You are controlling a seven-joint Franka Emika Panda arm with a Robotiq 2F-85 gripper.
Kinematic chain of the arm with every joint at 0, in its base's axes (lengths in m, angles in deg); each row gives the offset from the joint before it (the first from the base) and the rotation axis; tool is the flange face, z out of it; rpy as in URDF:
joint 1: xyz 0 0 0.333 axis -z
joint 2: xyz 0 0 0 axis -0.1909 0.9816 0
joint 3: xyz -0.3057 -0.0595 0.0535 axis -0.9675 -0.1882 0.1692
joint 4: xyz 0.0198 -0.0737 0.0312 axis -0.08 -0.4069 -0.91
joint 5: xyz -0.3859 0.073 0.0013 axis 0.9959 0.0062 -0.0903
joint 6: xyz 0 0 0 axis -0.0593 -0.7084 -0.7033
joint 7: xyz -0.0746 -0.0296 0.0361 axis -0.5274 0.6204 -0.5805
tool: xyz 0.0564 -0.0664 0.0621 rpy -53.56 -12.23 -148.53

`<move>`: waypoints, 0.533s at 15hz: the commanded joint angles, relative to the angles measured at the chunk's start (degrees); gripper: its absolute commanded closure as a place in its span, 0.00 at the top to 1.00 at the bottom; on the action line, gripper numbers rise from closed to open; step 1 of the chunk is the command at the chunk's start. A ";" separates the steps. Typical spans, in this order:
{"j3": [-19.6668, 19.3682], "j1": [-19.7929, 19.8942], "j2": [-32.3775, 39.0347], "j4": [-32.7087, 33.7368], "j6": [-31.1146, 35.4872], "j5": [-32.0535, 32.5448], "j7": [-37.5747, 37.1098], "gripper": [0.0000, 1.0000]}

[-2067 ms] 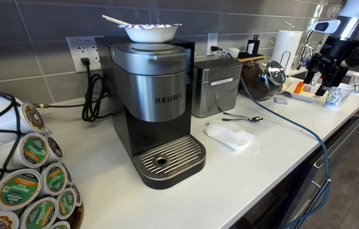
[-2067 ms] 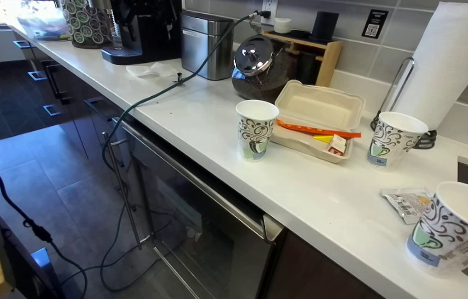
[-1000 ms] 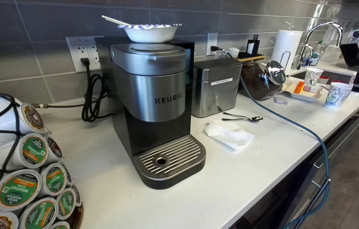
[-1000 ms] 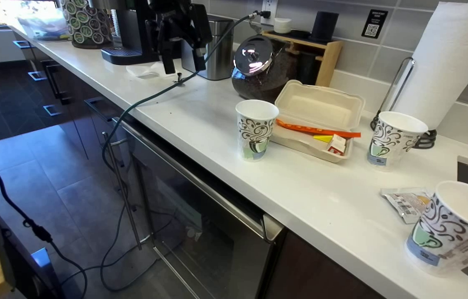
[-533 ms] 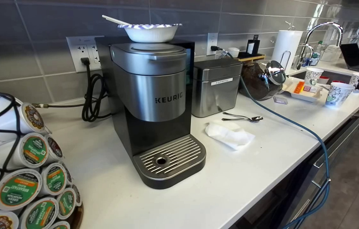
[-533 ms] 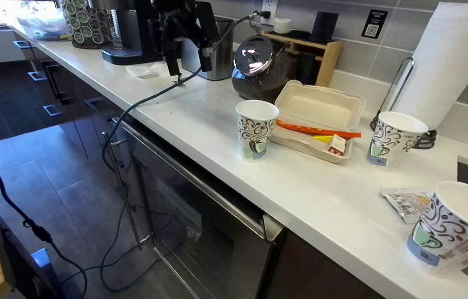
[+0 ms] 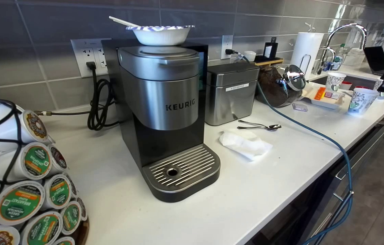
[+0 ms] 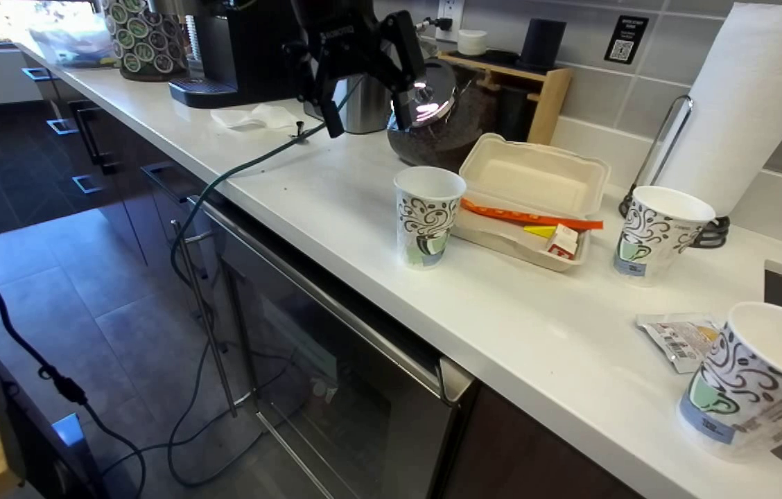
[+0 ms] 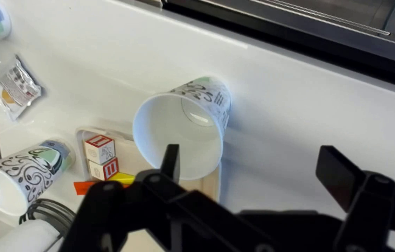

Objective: Remove the silver spoons from the food pack then move the coffee cup to the left.

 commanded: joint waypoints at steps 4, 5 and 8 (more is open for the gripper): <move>2.66 3.48 8.51 8.11 -3.37 -13.25 12.76 0.73; 3.01 4.05 9.42 9.01 -3.98 -14.08 13.13 0.63; 3.85 5.22 11.86 11.19 -5.34 -14.59 13.29 0.44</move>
